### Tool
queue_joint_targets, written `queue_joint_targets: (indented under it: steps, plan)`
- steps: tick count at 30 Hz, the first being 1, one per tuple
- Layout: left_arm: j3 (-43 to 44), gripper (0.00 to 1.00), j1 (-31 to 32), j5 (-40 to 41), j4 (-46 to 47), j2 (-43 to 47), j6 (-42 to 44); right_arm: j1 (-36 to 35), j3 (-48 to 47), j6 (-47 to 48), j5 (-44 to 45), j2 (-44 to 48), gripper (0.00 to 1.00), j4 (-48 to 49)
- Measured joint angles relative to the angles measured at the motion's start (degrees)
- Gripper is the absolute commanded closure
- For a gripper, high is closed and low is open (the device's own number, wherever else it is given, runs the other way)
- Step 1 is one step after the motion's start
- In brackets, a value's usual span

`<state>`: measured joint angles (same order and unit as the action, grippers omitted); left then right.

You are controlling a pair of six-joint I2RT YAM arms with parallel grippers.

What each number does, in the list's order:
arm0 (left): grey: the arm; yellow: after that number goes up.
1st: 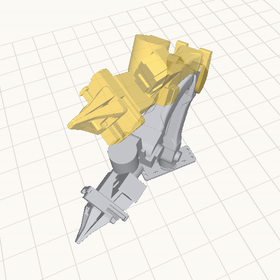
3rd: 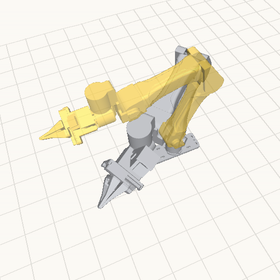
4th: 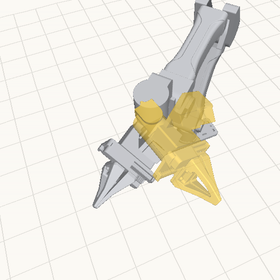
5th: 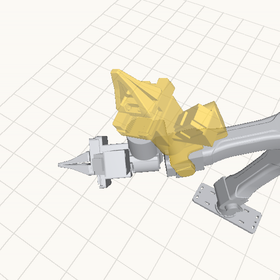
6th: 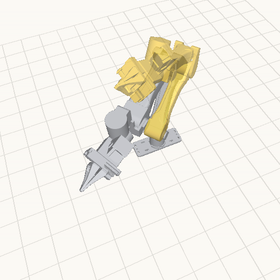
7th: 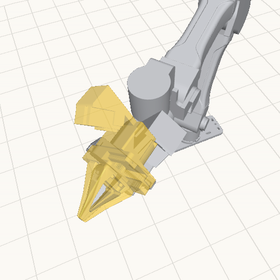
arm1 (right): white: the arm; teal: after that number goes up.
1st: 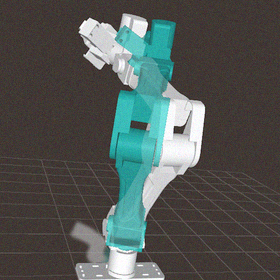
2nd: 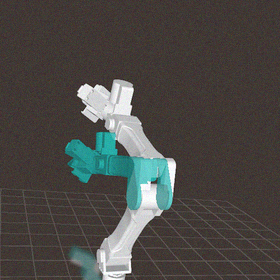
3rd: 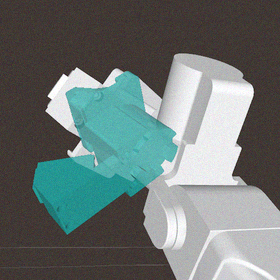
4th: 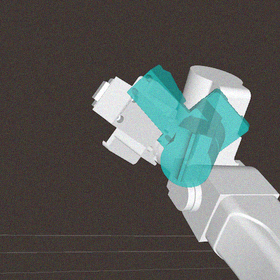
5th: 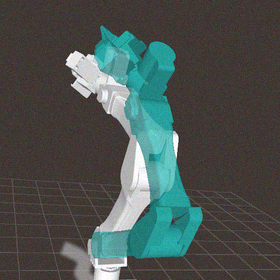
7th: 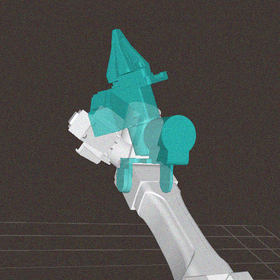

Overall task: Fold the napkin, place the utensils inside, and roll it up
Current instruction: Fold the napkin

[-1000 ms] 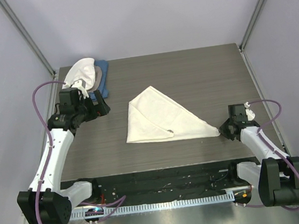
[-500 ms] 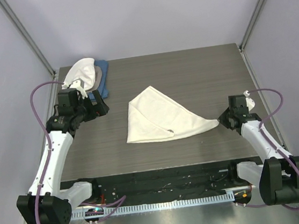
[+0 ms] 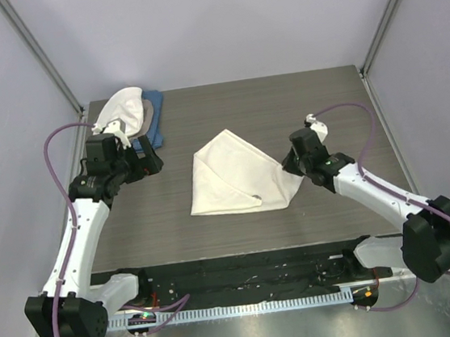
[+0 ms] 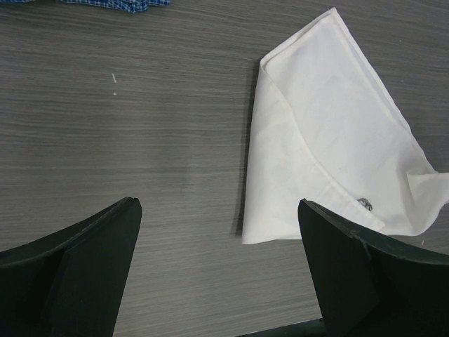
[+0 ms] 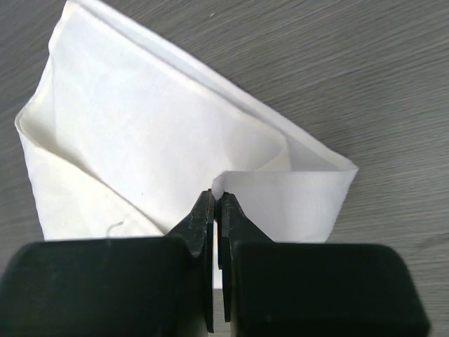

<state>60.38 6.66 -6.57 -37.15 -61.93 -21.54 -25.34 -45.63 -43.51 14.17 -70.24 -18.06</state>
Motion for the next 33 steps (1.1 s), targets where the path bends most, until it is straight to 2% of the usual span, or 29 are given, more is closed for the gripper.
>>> queue_joint_targets:
  steps: [9,15,33]
  plan:
    - [-0.2,0.00,0.0,0.1,0.0,0.0,0.0,-10.4,-0.4,-0.9,1.3,-5.0,0.99,4.6]
    - [-0.2,0.00,0.0,0.1,0.0,-0.2,0.0,-16.6,-5.0,-1.5,2.3,-8.0,0.99,7.0]
    - [-0.3,0.00,0.0,0.5,0.0,-0.7,0.0,-27.0,-14.9,-0.2,4.0,-18.3,0.99,11.4]
